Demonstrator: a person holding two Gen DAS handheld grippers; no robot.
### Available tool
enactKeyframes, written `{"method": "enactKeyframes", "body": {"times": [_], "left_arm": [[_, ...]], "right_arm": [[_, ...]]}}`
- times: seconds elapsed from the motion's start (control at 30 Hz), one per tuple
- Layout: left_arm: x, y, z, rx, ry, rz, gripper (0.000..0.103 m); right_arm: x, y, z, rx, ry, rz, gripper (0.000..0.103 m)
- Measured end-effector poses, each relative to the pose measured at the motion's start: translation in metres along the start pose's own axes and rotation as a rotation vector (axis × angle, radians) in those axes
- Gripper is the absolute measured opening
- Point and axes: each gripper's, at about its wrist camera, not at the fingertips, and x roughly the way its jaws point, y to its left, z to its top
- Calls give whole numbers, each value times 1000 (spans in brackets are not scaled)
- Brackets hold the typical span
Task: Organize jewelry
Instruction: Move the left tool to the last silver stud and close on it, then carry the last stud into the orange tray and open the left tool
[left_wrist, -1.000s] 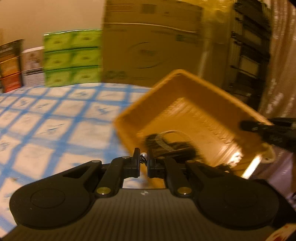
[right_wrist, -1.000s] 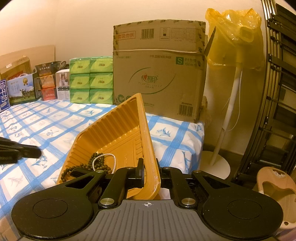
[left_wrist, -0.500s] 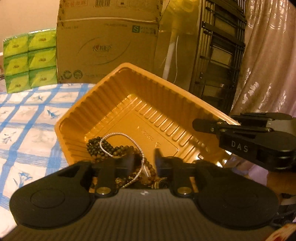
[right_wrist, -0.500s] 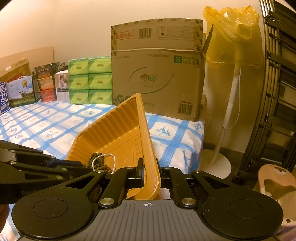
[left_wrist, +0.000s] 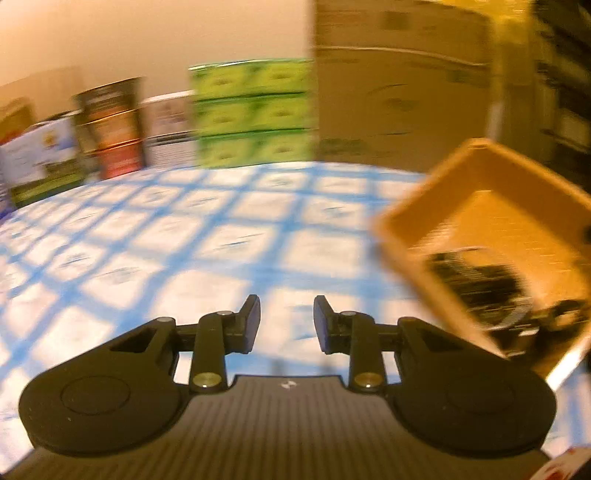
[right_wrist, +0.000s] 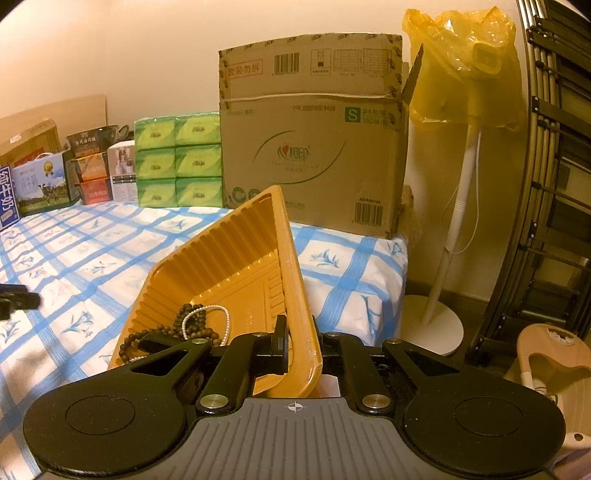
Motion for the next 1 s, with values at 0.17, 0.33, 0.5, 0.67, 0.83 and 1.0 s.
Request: {"method": "enactKeyframes", "body": {"times": [0.17,0.33,0.5,0.67,0.83,1.0], "left_arm": [[21,55,-11,-7,41,143,28],[43,84,-22,-15,79,184,28],[62,90,-28,-1,106,164,27],[70,88,-31,10,121,152,11],[66,82,-31,16,118,146,7],[45,63,-23,-13,95,82,7]], "right_arm": [[1,0,0,-1,1,-1,8],[3,-2,0,-1,7,-3,7],[5,-2,-2,-2,9,-7,7],[5,-2,-3,-3,12,-8,7],[5,-3,-3,0,12,-6,7],[6,-5,-3,6,12,-1,7]]}}
